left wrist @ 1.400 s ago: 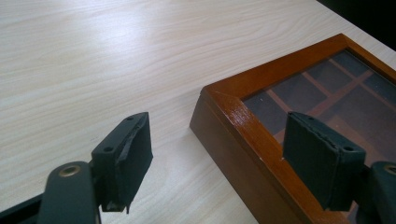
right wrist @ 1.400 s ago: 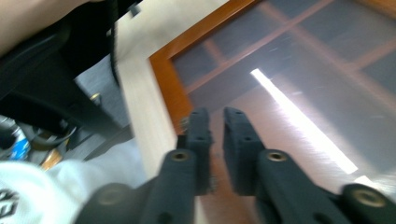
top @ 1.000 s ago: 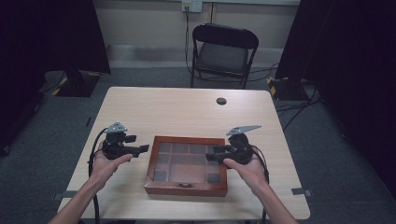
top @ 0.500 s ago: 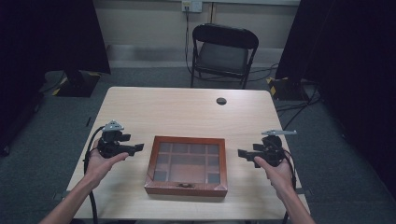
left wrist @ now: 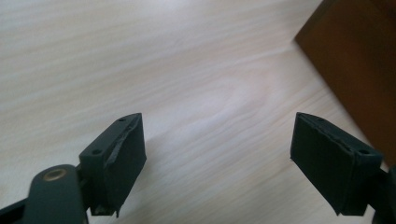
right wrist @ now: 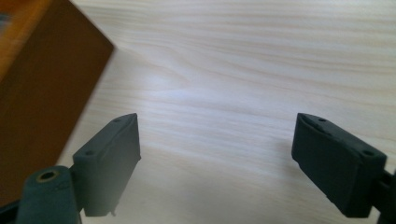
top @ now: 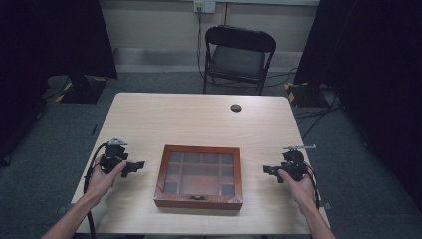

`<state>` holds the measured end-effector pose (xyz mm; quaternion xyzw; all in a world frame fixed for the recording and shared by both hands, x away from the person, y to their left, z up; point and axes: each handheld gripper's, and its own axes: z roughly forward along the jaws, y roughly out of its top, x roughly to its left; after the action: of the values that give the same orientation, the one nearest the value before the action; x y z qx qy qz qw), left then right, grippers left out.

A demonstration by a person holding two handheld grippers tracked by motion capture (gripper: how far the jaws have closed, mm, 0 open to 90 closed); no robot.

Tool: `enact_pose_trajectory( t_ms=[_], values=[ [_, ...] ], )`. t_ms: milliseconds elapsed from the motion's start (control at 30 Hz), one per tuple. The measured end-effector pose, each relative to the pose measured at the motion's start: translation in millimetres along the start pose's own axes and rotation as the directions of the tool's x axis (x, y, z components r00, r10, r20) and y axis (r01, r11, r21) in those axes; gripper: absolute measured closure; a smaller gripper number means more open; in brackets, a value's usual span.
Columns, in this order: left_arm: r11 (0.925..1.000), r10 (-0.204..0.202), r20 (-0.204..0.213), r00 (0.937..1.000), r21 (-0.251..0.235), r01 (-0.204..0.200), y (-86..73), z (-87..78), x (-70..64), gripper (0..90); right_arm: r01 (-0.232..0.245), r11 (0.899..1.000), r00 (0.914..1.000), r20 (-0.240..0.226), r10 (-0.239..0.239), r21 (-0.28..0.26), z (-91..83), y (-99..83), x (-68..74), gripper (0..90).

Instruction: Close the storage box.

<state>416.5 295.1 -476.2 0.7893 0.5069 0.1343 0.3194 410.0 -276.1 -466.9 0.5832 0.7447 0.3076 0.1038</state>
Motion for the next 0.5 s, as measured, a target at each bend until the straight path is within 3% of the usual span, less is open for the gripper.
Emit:
enact_pose_trajectory(
  t_ms=[100,167,200,300,333,433,467,500],
  values=[
    [0.9999,-0.010,-0.011,0.9999,-0.013,0.010,-0.4,1.7,2.7,17.1,0.022,0.999,0.9974,0.068,-0.024,0.028,9.9,-6.6,2.2,14.1],
    [0.9999,-0.013,-0.042,0.9990,-0.001,0.013,-1.6,5.5,3.9,17.0,0.032,1.000,0.9937,0.107,-0.031,0.000,12.2,-9.3,4.4,14.1],
    [0.9995,-0.004,-0.056,0.9984,0.031,0.005,-2.8,8.5,5.5,17.0,0.032,0.999,0.9928,0.116,-0.031,-0.008,13.0,-9.8,5.2,14.1],
    [0.9990,0.043,-0.100,0.9941,-0.001,-0.044,-7.3,13.3,3.1,14.7,0.104,0.992,0.9790,0.183,-0.090,-0.065,19.5,-15.3,8.3,11.8],
    [0.9987,0.043,-0.102,0.9939,-0.024,-0.045,-8.5,15.1,2.5,13.3,0.115,0.990,0.9761,0.195,-0.096,-0.087,22.4,-17.8,10.0,6.4],
    [0.9963,0.062,-0.095,0.9935,-0.053,-0.067,-12.2,16.2,3.2,9.6,0.123,0.984,0.9753,0.199,-0.095,-0.129,29.8,-21.4,13.6,0.0],
    [0.9913,0.067,-0.083,0.9943,-0.108,-0.076,-17.8,19.5,5.2,6.7,0.124,0.981,0.9755,0.199,-0.094,-0.146,31.1,-22.2,14.1,0.0],
    [0.9913,0.067,-0.083,0.9943,-0.108,-0.076,-17.8,19.5,5.2,3.9,0.124,0.981,0.9755,0.199,-0.094,-0.146,31.1,-22.2,14.1,0.0]
  ],
)
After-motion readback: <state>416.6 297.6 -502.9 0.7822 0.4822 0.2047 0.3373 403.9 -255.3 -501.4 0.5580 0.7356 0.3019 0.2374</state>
